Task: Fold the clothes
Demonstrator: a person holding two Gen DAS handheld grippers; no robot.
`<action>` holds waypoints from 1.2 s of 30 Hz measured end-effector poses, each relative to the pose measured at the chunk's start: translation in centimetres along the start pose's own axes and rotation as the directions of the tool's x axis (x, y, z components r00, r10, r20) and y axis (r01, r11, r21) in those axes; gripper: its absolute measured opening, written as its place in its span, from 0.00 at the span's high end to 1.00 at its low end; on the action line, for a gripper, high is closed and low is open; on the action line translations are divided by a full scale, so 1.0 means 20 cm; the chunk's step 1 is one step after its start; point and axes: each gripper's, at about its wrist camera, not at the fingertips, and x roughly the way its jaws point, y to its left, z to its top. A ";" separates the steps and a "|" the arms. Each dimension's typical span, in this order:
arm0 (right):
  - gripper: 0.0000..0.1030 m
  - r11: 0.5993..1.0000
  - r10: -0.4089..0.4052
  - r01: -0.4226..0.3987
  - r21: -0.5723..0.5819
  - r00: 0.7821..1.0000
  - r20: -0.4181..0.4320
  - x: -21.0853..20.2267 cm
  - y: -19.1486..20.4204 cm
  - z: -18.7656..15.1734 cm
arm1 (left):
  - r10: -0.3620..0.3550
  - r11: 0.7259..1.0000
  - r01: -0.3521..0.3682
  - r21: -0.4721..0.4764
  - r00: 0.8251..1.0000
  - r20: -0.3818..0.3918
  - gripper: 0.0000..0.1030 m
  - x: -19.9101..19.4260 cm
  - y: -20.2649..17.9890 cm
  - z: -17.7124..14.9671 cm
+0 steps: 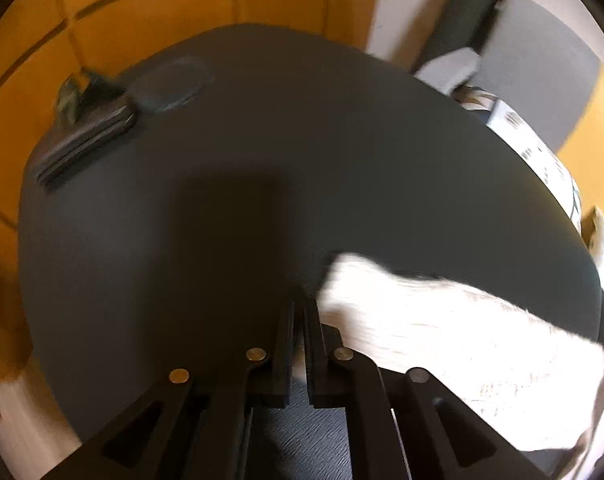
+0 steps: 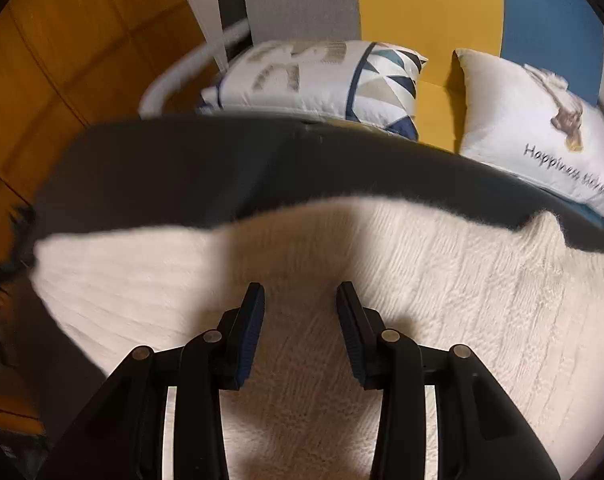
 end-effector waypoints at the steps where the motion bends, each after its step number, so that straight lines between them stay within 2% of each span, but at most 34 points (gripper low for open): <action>1: 0.60 1.000 0.002 -0.001 -0.004 1.000 0.024 -0.03 -0.01 0.02 | -0.005 1.000 0.005 -0.011 1.000 0.016 0.95 -0.03 0.01 -0.01; 2: 0.60 1.000 0.001 0.000 -0.019 0.999 0.035 -0.04 -0.01 0.04 | -0.013 1.000 0.014 -0.018 0.999 0.039 0.94 -0.06 0.02 -0.02; 3: 0.60 0.999 -0.001 0.003 -0.037 0.999 0.041 -0.04 0.00 0.06 | -0.060 0.998 0.061 -0.006 0.996 0.069 0.94 -0.11 0.00 -0.04; 4: 0.60 0.998 -0.007 0.010 -0.056 0.999 0.040 -0.02 0.01 0.08 | -0.107 0.994 0.105 0.026 0.990 0.091 0.91 -0.15 -0.03 -0.06; 6: 0.60 0.995 -0.032 0.033 -0.089 0.999 0.020 0.04 0.04 0.11 | -0.127 0.986 0.115 0.119 0.986 0.104 0.90 -0.17 -0.14 -0.10; 9: 0.60 0.988 -0.109 0.105 -0.113 0.994 -0.026 0.15 0.08 0.13 | -0.056 0.981 0.051 0.189 0.998 0.023 0.90 -0.04 -0.26 -0.16; 13: 0.58 0.986 -0.134 0.132 -0.104 0.991 -0.009 0.17 0.07 0.14 | 0.004 0.977 -0.014 0.212 0.999 0.048 0.90 -0.02 -0.30 -0.18; 15: 0.58 0.993 -0.091 0.089 -0.075 0.996 -0.022 0.10 0.06 0.13 | -0.002 0.979 -0.011 0.201 0.998 0.062 0.90 -0.08 -0.33 -0.15; 16: 0.58 0.996 -0.041 0.040 -0.080 0.999 -0.010 0.04 0.07 0.10 | -0.022 0.980 0.007 0.200 0.997 0.075 0.90 -0.13 -0.34 -0.15; 18: 0.58 0.991 0.029 -0.030 -0.128 1.000 -0.007 -0.06 0.10 0.00 | -0.127 0.973 0.104 0.206 0.987 0.101 0.90 -0.23 -0.39 -0.20; 20: 0.58 0.975 0.092 -0.096 -0.198 0.995 -0.033 -0.15 0.16 -0.12 | -0.229 0.944 0.194 0.267 0.968 0.106 0.90 -0.32 -0.51 -0.29; 22: 0.58 0.961 0.105 -0.115 -0.250 0.993 -0.054 -0.19 0.23 -0.23 | -0.279 0.909 0.237 0.343 0.957 0.080 0.90 -0.35 -0.67 -0.38; 24: 0.58 0.954 0.094 -0.109 -0.281 0.993 -0.066 -0.19 0.29 -0.31 | -0.297 0.880 0.257 0.399 0.954 0.041 0.90 -0.35 -0.82 -0.47; 26: 0.58 0.956 0.058 -0.074 -0.283 0.996 -0.064 -0.15 0.33 -0.35 | -0.273 0.874 0.237 0.424 0.962 0.026 0.90 -0.31 -0.91 -0.54; 29: 0.58 0.938 0.002 -0.033 -0.346 0.996 -0.091 -0.07 0.40 -0.40 | -0.219 0.894 0.194 0.404 0.976 0.016 0.89 -0.22 -0.90 -0.56; 31: 0.56 0.913 -0.028 -0.005 -0.409 0.997 -0.075 -0.06 0.43 -0.46 | -0.204 0.904 0.169 0.393 0.978 0.047 0.89 -0.20 -0.87 -0.57; 33: 0.56 0.900 -0.023 -0.003 -0.435 0.998 -0.055 -0.07 0.42 -0.49 | -0.182 0.910 0.147 0.388 0.982 0.055 0.89 -0.20 -0.86 -0.55; 36: 0.56 0.935 0.030 -0.052 -0.352 0.997 -0.068 -0.07 0.36 -0.46 | -0.167 0.915 0.140 0.378 0.985 0.038 0.89 -0.20 -0.88 -0.52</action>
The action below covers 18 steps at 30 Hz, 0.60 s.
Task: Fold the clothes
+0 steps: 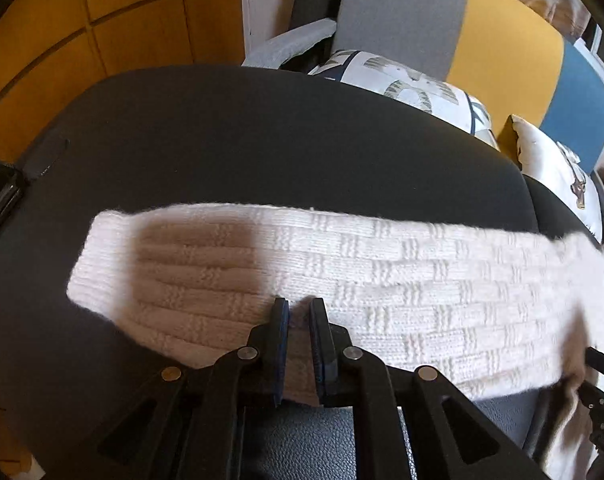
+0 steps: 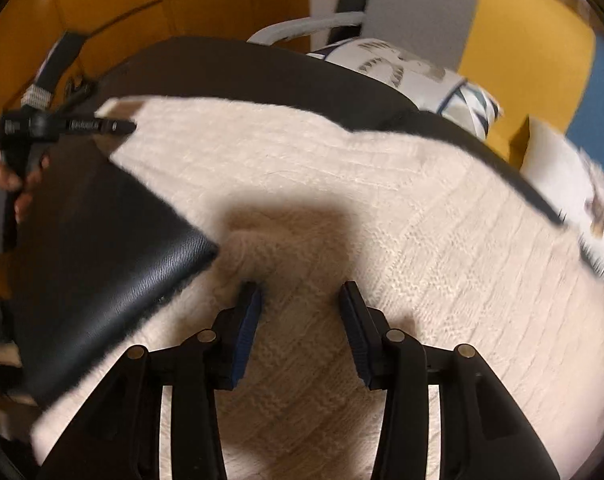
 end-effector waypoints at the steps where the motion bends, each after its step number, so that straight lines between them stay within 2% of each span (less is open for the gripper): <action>1: 0.56 0.999 0.016 -0.016 0.033 1.000 0.000 -0.01 -0.02 0.00 | -0.005 1.000 0.005 -0.005 1.000 -0.003 0.89 0.02 0.03 0.03; 4: 0.56 0.989 0.071 -0.078 0.126 0.996 0.058 -0.17 -0.04 -0.06 | -0.047 0.999 0.047 -0.009 0.999 0.005 0.89 0.05 0.11 0.08; 7: 0.56 0.979 0.068 -0.084 0.186 0.994 0.090 -0.36 -0.09 -0.23 | -0.141 0.990 0.140 0.025 0.989 0.035 0.89 -0.05 0.01 0.04; 8: 0.56 0.974 0.061 -0.078 0.211 0.994 0.087 -0.41 -0.12 -0.30 | -0.190 0.981 0.188 0.052 0.981 0.035 0.89 -0.10 -0.06 0.00; 11: 0.56 0.950 -0.001 -0.015 0.311 0.999 0.051 -0.52 -0.20 -0.54 | -0.313 0.939 0.305 0.158 0.950 0.022 0.89 -0.20 -0.34 -0.12; 13: 0.56 0.927 -0.045 0.033 0.374 0.999 0.025 -0.58 -0.25 -0.70 | -0.388 0.891 0.379 0.250 0.921 -0.014 0.89 -0.26 -0.58 -0.25; 15: 0.56 0.889 -0.074 0.060 0.453 0.997 0.012 -0.63 -0.31 -0.85 | -0.435 0.838 0.431 0.335 0.898 -0.067 0.89 -0.31 -0.80 -0.41; 16: 0.56 0.874 -0.100 0.087 0.479 0.995 0.002 -0.65 -0.32 -0.91 | -0.437 0.822 0.436 0.366 0.896 -0.086 0.89 -0.33 -0.87 -0.47; 18: 0.56 0.842 -0.154 0.149 0.518 0.988 -0.033 -0.67 -0.34 -1.03 | -0.419 0.812 0.439 0.385 0.897 -0.139 0.89 -0.29 -0.99 -0.58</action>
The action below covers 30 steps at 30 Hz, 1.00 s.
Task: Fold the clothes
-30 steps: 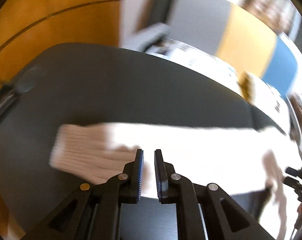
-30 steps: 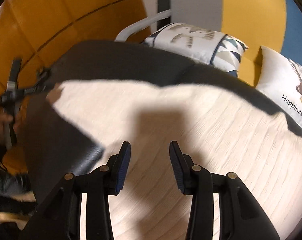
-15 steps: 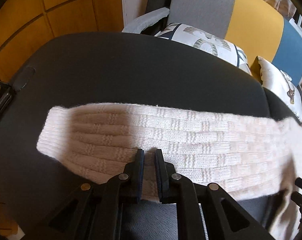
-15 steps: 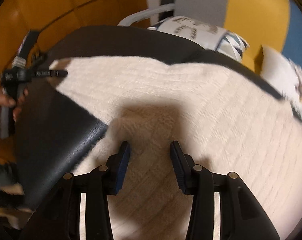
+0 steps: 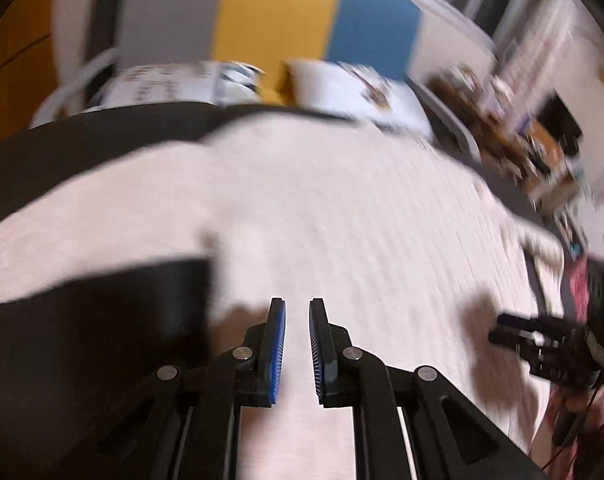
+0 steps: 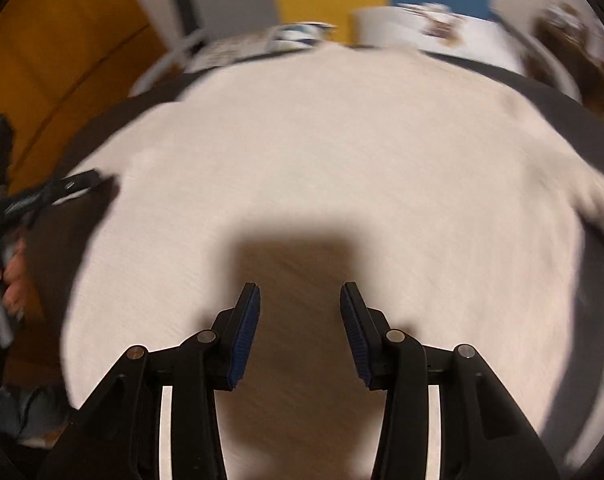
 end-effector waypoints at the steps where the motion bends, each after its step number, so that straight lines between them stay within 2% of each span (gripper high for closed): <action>1: 0.56 1.000 -0.014 0.014 0.021 1.000 -0.004 0.00 -0.03 -0.04 | 0.011 1.000 -0.011 -0.001 0.999 -0.034 0.89 0.05 -0.03 -0.03; 2: 0.56 0.999 -0.013 0.013 0.030 1.000 0.007 -0.02 -0.06 -0.08 | 0.034 0.999 -0.034 0.002 0.998 -0.051 0.89 0.08 -0.05 -0.05; 5: 0.56 0.999 -0.001 -0.002 0.045 0.999 0.054 -0.03 -0.09 -0.14 | 0.084 0.996 -0.084 0.016 0.996 -0.019 0.88 0.09 -0.07 -0.07; 8: 0.56 0.991 0.081 -0.090 0.103 0.993 0.084 -0.07 -0.13 -0.16 | 0.089 0.996 -0.090 -0.029 0.995 -0.045 0.88 0.05 -0.08 -0.05; 12: 0.56 0.948 0.176 -0.228 0.222 0.957 0.230 -0.32 -0.37 -0.28 | 0.040 0.998 -0.041 -0.044 0.999 -0.024 0.88 -0.03 -0.18 -0.05; 13: 0.56 0.933 0.174 -0.247 0.263 0.946 0.272 -0.39 -0.46 -0.33 | 0.024 0.999 -0.025 -0.038 0.999 -0.028 0.88 -0.06 -0.21 -0.08; 16: 0.56 0.869 0.110 -0.271 0.414 0.921 0.374 -0.63 -0.80 -0.53 | -0.014 1.000 0.014 -0.012 0.999 -0.052 0.88 -0.08 -0.30 -0.14; 17: 0.56 0.840 0.069 -0.262 0.475 0.920 0.386 -0.70 -0.92 -0.61 | -0.021 1.000 0.021 0.001 0.998 -0.062 0.88 -0.08 -0.34 -0.14; 20: 0.56 0.749 -0.033 -0.212 0.628 0.935 0.354 -0.81 -1.19 -0.84 | -0.051 0.998 0.054 0.032 0.995 -0.082 0.88 -0.04 -0.46 -0.15; 21: 0.56 0.719 -0.038 -0.217 0.660 0.937 0.348 -0.83 -1.27 -0.91 | -0.056 0.997 0.060 0.044 0.995 -0.087 0.88 -0.02 -0.50 -0.14; 23: 0.56 0.686 -0.029 -0.238 0.688 0.935 0.353 -0.84 -1.35 -1.00 | -0.062 0.995 0.069 0.073 0.994 -0.095 0.88 0.00 -0.56 -0.15; 28: 0.56 0.705 -0.071 -0.200 0.680 0.935 0.349 -0.82 -1.37 -1.04 | -0.079 0.983 0.097 0.155 0.990 -0.115 0.88 -0.01 -0.72 -0.19; 30: 0.56 0.733 -0.113 -0.150 0.664 0.935 0.336 -0.80 -1.38 -1.00 | -0.088 0.978 0.109 0.179 0.989 -0.120 0.88 0.00 -0.76 -0.20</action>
